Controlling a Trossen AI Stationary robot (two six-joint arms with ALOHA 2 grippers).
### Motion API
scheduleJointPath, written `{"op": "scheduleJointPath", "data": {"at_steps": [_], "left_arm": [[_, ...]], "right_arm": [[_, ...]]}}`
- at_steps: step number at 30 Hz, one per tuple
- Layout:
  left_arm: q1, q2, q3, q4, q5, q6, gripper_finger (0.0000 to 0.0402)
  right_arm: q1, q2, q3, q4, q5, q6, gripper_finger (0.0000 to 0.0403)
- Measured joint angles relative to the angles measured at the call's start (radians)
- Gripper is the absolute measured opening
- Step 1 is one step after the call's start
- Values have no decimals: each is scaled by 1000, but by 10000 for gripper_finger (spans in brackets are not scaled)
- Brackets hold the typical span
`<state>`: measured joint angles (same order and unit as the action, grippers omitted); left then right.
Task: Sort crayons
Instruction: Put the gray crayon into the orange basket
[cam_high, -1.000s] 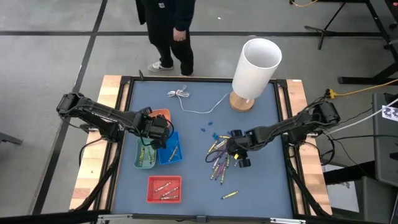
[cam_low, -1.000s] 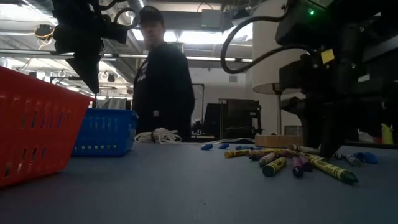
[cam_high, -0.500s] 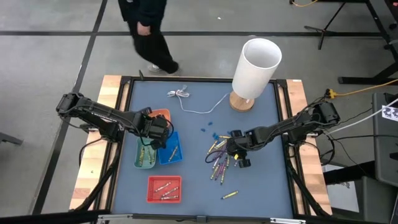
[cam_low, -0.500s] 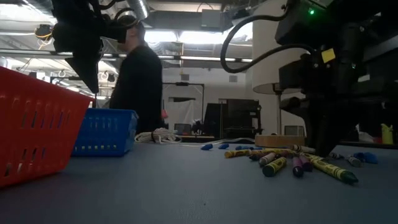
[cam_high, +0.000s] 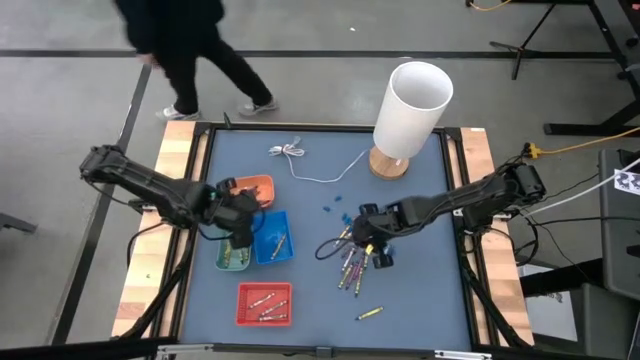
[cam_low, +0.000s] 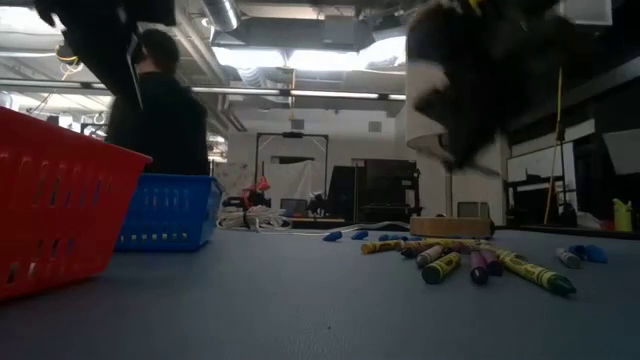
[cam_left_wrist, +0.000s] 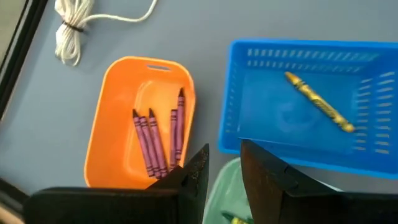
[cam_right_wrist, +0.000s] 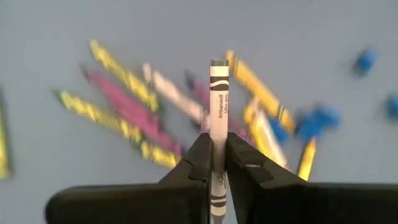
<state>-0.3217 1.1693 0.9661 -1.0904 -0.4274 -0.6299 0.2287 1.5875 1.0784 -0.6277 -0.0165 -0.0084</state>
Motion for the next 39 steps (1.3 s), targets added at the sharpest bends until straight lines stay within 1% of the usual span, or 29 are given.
{"op": "scheduleJointPath", "data": {"at_steps": [2, 4, 9, 13, 16, 19, 20, 23, 30, 36, 39], "left_arm": [[-24, -18, 0, 0, -4, -11, 76], [-42, -28, 0, 0, -5, -16, 76], [-74, -33, 0, 0, -7, -16, 76], [-81, -33, 0, 1, -9, -16, 76], [-81, -33, 0, 1, -9, -16, 76], [-81, -33, 0, 3, -17, -17, 76], [-81, -33, 0, 4, -21, -16, 76], [-81, -33, 0, 5, -27, -17, 76], [-81, -33, 0, 10, -26, -17, 76], [-81, -33, 0, 12, -26, -18, 76], [-81, -33, 0, 13, -25, -18, 76]], "right_arm": [[0, 0, 45, 51, -2, 0, 22], [0, -1, 74, 149, -13, 3, 17], [0, 20, 87, 496, -121, 5, 20], [9, 92, 87, 763, -179, 10, 25], [25, 171, 87, 969, -183, 14, 26], [50, 252, 90, 1135, -186, 15, 26], [58, 277, 92, 1167, -185, 15, 26], [82, 358, 134, 1223, -174, 15, 27], [125, 527, 286, 1226, -158, 15, 28], [138, 616, 372, 1222, -151, 14, 28], [137, 636, 384, 1221, -117, 9, 28]]}}
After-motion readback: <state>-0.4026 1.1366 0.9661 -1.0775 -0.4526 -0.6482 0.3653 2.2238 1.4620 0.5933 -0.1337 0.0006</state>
